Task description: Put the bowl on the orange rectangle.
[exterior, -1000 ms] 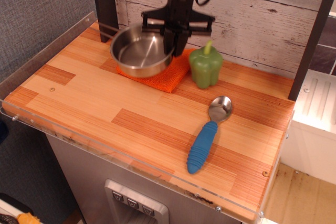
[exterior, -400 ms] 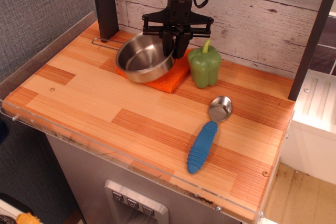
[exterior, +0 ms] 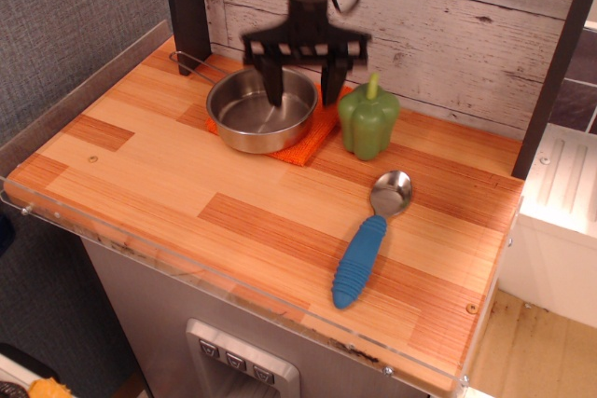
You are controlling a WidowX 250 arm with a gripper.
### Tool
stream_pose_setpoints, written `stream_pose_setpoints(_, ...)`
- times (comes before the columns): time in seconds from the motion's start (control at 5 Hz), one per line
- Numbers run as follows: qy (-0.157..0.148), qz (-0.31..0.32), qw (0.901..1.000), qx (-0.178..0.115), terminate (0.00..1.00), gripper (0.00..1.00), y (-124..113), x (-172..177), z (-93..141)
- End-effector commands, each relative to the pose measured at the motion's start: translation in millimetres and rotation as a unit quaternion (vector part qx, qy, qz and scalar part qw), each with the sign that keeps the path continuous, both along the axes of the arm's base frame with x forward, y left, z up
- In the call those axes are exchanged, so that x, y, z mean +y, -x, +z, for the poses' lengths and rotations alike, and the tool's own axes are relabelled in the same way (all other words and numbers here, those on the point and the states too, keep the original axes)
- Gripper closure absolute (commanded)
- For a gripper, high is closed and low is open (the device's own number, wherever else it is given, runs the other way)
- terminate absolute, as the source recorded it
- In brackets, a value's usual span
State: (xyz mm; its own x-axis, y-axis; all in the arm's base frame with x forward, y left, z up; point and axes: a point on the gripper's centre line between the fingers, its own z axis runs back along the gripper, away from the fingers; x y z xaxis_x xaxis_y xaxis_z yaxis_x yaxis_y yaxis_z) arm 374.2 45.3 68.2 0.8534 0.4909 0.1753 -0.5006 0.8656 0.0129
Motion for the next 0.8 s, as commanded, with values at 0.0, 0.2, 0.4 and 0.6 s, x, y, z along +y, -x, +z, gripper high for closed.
stream_pose_setpoints(0.0,-0.001,-0.095,0.9927,-0.074,0.0,0.0,60,38,74)
stream_pose_setpoints(0.2,0.01,-0.173,0.9843,-0.036,0.0,0.0,70,54,63)
stream_pose_setpoints(0.4,0.001,-0.215,0.9767,-0.006,0.0,0.0,71,61,51)
stream_pose_setpoints(0.6,0.001,-0.215,0.9767,-0.006,0.0,0.0,71,61,51)
